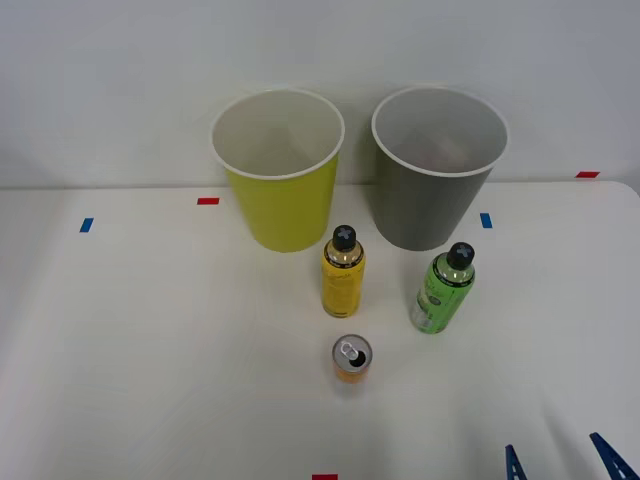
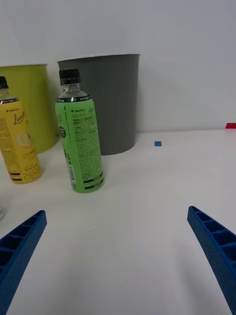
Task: Put cans in the gray bin, plastic bottles in the light green bin
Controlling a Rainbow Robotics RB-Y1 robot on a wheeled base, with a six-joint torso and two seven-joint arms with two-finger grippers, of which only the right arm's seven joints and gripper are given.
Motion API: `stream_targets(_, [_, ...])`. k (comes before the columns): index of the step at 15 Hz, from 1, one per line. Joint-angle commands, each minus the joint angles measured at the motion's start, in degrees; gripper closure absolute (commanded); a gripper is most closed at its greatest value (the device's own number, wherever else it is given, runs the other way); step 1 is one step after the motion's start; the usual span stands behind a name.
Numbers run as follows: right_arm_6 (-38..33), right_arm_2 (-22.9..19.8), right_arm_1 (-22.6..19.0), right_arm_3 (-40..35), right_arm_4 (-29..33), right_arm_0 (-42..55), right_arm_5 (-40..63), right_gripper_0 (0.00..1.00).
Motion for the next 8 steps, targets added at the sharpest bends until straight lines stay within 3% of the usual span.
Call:
stream_targets(1, [0.04, -0.35, -0.18, -0.04, -0.14, 0.14, -0.03, 0.00])
stream_targets(8, [0.65, -0.53, -0.88, 0.05, -0.76, 0.14, -0.38, 0.00])
